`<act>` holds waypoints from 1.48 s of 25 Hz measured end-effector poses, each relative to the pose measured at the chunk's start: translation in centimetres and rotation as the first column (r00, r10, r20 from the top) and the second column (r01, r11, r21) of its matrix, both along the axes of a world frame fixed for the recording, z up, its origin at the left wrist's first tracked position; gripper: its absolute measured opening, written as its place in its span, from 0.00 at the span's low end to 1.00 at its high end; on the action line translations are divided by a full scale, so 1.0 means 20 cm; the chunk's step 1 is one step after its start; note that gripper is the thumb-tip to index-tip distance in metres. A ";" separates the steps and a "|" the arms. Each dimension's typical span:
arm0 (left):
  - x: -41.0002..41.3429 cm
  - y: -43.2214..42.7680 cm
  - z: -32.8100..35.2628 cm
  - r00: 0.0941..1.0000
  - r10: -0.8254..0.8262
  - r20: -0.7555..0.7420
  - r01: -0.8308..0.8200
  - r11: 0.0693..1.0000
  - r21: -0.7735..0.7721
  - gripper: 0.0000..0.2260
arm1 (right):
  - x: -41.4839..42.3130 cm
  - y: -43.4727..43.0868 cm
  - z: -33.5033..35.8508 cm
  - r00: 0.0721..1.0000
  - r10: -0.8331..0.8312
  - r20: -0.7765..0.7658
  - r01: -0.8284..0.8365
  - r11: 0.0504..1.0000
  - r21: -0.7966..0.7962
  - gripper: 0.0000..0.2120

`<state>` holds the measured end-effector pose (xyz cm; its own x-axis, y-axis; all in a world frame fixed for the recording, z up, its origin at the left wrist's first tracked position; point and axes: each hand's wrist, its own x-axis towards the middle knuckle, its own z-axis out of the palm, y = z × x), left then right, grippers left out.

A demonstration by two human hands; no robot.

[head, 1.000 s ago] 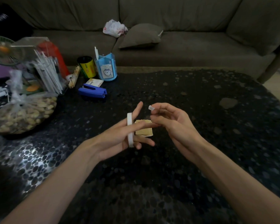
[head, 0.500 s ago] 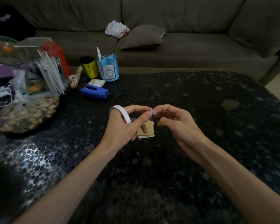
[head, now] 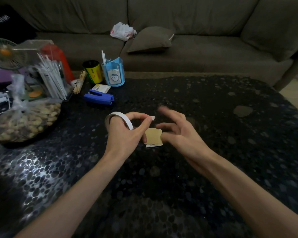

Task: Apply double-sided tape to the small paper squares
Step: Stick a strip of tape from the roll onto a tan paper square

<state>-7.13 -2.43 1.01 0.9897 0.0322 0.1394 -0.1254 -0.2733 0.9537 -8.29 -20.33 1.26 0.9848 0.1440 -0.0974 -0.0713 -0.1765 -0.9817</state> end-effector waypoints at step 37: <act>-0.02 0.01 -0.03 0.960 -0.249 0.132 0.245 0.969 0.045 0.11 | -0.01 -0.08 0.03 0.848 -0.056 0.527 0.229 0.935 -0.270 0.06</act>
